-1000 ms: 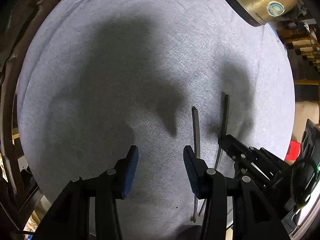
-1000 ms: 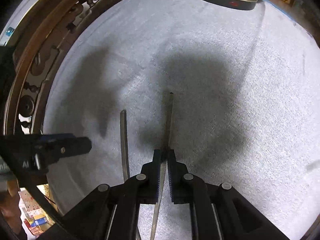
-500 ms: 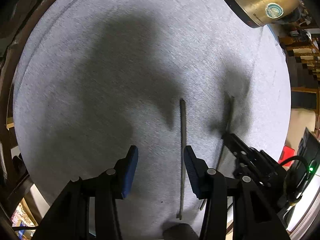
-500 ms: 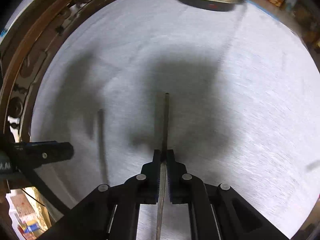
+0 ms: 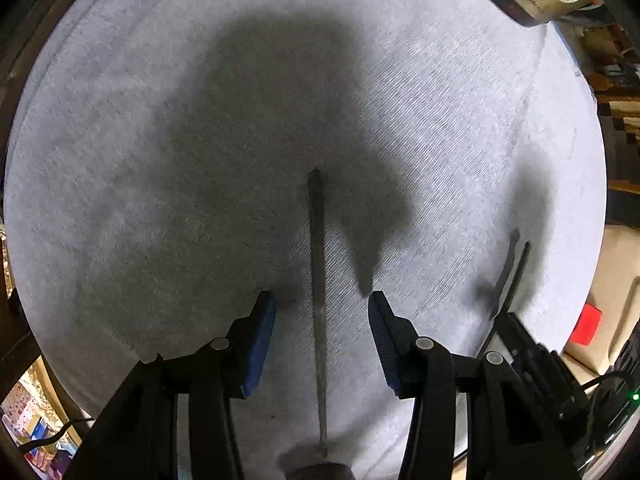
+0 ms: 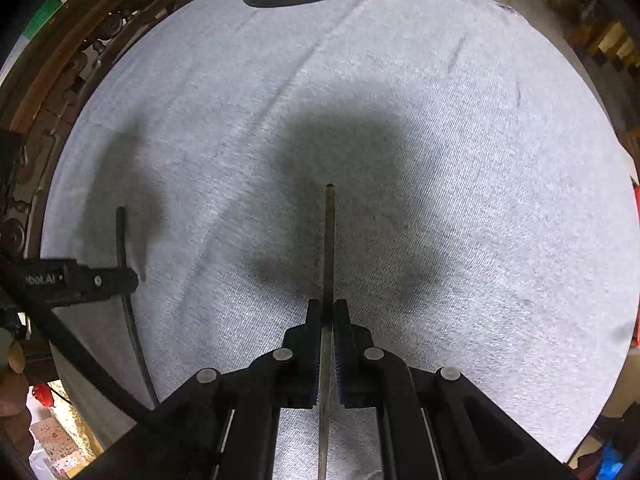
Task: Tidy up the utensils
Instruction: 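Close the left tool on its dark chopstick while the right tool holds its chopstick, then lift both held chopsticks upright and carry them toward the holder cup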
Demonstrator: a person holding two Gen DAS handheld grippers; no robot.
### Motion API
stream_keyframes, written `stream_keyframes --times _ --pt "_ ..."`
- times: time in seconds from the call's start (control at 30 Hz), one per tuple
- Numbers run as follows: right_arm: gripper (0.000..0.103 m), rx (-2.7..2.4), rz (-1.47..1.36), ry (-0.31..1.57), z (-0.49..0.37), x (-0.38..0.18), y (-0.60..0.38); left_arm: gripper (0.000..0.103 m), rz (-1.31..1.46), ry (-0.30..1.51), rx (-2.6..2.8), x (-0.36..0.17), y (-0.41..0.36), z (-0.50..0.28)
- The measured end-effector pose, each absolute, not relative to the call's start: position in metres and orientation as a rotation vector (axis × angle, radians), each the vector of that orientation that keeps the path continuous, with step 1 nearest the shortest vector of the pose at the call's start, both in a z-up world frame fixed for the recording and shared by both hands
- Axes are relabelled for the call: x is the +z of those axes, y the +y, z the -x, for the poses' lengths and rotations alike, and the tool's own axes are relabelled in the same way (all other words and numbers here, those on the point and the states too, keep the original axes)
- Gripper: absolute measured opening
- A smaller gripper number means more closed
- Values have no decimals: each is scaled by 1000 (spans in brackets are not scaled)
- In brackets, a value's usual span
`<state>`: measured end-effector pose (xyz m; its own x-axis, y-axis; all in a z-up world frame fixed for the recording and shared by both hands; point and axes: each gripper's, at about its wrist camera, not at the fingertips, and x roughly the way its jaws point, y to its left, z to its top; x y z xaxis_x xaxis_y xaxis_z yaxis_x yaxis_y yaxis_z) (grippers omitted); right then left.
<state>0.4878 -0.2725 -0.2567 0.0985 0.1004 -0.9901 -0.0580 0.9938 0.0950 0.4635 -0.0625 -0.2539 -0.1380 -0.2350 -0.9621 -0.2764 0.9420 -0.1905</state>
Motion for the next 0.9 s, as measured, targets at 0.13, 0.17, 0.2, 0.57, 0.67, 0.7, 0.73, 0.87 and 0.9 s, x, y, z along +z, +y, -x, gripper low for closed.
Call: stream_keyframes --times 0.13,0.17,0.2,0.57,0.67,0.7,0.73,0.87,0.9 --pt "6 124 -43 1468 -485 -266 -276 45 310 1682 47 -254 -76 -463" --pt "6 125 -48 1469 -485 -267 -277 28 275 1669 41 -252 -78 -464" --pt "7 129 -50 1470 -485 -268 -277 7 244 1657 20 -252 -83 -465" --pt "6 115 -43 1433 -478 -266 -283 6 111 1588 -111 -249 -100 -469" --pt "6 105 -71 1410 -470 -259 -295 6 71 1550 -124 -243 -103 -467" --pt "6 94 -80 1392 -466 -254 -300 6 54 1528 -128 -238 -103 -466" --pt "6 93 -96 1366 -461 -248 -305 6 41 1510 -132 -234 -103 -466" --pt "6 99 -138 1250 -436 -224 -322 6 -4 1406 -170 -203 -106 -450" --pt "6 100 -143 1222 -430 -218 -325 6 -25 1370 -171 -195 -106 -445"
